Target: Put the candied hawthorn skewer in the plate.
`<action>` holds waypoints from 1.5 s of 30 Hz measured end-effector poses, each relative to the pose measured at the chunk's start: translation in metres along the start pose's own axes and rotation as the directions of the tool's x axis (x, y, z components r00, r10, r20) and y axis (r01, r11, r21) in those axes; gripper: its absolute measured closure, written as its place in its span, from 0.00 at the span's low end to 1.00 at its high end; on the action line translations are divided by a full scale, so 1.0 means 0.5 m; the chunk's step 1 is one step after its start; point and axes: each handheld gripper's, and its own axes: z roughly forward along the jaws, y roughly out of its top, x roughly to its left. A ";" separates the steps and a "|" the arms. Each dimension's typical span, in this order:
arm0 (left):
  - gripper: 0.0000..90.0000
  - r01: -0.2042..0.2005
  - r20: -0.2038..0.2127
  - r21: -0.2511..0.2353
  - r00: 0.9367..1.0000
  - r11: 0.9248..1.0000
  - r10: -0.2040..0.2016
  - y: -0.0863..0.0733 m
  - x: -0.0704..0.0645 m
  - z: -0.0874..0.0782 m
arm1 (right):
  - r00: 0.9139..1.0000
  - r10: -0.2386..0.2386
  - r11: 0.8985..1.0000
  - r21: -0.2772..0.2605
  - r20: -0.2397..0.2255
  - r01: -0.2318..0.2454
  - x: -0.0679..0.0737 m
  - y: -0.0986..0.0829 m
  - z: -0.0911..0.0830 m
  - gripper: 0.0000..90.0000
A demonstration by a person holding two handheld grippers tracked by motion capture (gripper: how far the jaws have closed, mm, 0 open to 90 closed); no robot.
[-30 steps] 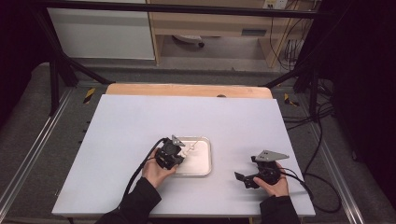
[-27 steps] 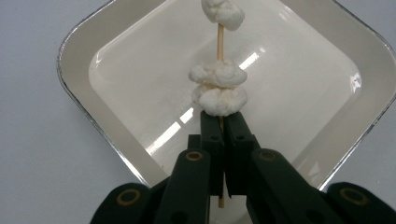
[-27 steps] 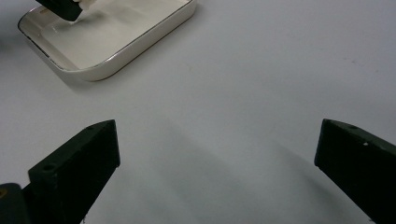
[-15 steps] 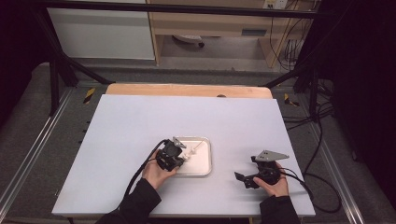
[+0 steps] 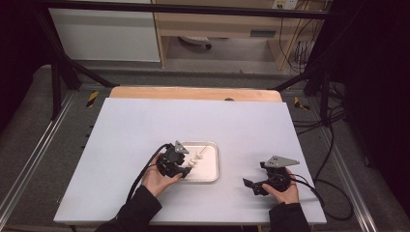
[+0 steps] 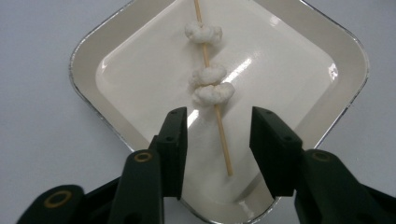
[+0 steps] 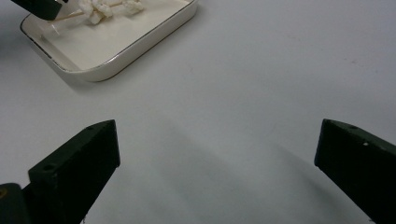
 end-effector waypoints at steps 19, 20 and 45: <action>0.21 -0.002 0.038 -0.105 0.999 0.994 0.006 -0.101 0.054 -0.087 | 1.000 0.001 1.000 0.001 0.000 -0.001 0.000 0.000 -0.002 0.01; 0.20 0.003 0.037 -0.111 0.999 0.994 0.001 -0.108 0.058 -0.090 | 1.000 0.006 1.000 0.001 -0.001 -0.006 0.000 0.000 -0.002 0.01; 0.12 0.130 0.002 -0.213 0.991 0.968 -0.133 -0.263 0.146 -0.131 | 1.000 0.004 1.000 0.018 -0.011 -0.004 0.002 -0.004 0.000 0.01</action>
